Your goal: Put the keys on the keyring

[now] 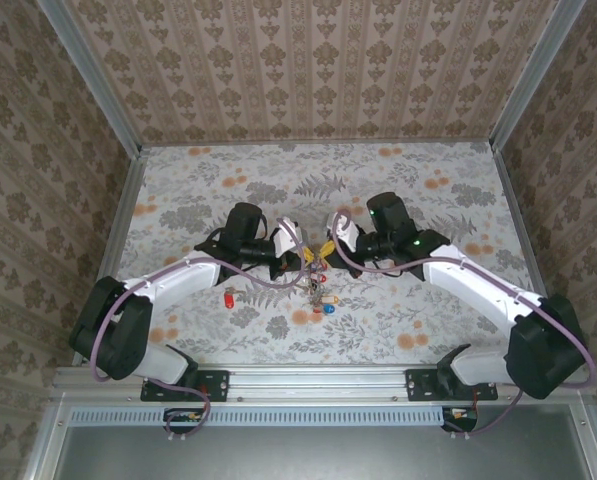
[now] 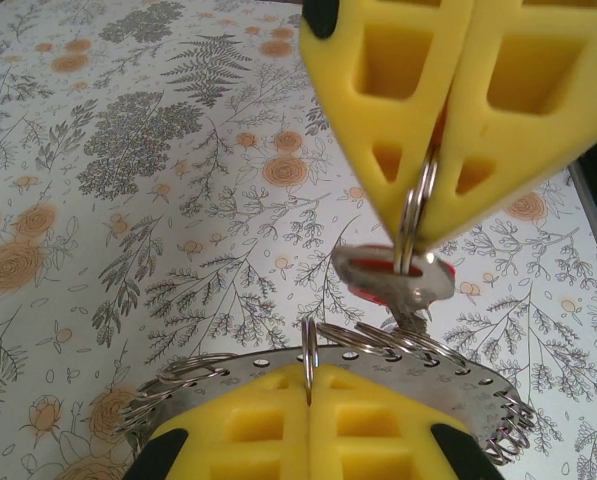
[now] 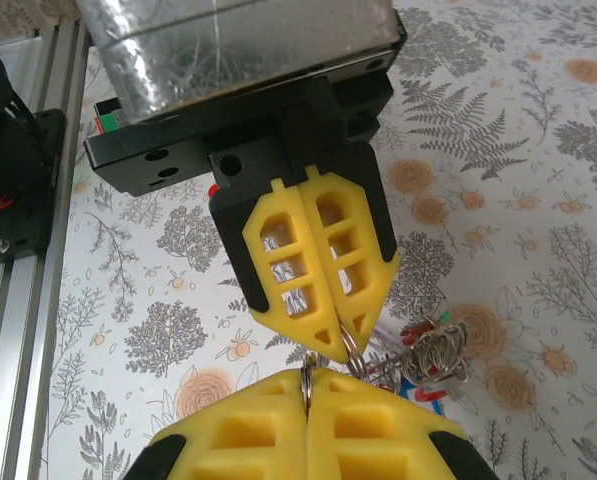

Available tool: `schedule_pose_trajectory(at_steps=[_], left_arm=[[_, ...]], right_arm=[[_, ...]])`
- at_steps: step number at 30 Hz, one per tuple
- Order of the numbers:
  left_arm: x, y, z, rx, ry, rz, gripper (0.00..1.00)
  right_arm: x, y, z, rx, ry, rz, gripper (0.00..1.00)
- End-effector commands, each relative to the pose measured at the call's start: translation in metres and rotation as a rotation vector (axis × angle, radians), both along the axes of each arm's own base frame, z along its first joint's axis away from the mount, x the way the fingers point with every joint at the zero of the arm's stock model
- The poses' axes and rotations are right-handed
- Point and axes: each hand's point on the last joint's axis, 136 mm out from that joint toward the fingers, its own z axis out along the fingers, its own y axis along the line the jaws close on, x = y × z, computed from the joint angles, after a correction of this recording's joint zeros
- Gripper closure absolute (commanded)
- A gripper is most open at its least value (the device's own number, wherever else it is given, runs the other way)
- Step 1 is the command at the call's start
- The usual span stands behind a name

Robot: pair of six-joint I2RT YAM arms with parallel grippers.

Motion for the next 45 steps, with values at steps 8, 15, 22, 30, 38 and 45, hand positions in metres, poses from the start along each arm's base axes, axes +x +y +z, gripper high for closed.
schedule_pose_trajectory(at_steps=[8, 15, 22, 30, 38, 45], left_arm=[[-0.006, -0.006, 0.019, -0.040, -0.018, -0.045, 1.00], [-0.011, -0.007, 0.021, -0.045, -0.017, -0.072, 1.00], [-0.015, -0.007, 0.017, -0.029, -0.028, -0.086, 1.00], [-0.019, -0.009, 0.023, -0.041, -0.047, -0.105, 1.00], [-0.014, -0.007, 0.017, -0.043, -0.044, -0.064, 1.00], [-0.013, -0.007, 0.015, -0.046, -0.050, -0.059, 1.00]], right_arm=[[0.003, 0.013, -0.013, -0.060, 0.025, 0.048, 1.00], [0.016, 0.013, -0.023, -0.113, 0.010, -0.018, 1.00], [0.031, 0.008, -0.023, -0.119, -0.025, -0.119, 1.00], [0.047, -0.004, -0.029, -0.195, -0.062, -0.243, 1.00], [0.052, -0.013, -0.031, -0.206, -0.025, -0.336, 1.00], [0.055, -0.018, -0.029, -0.187, 0.024, -0.392, 1.00]])
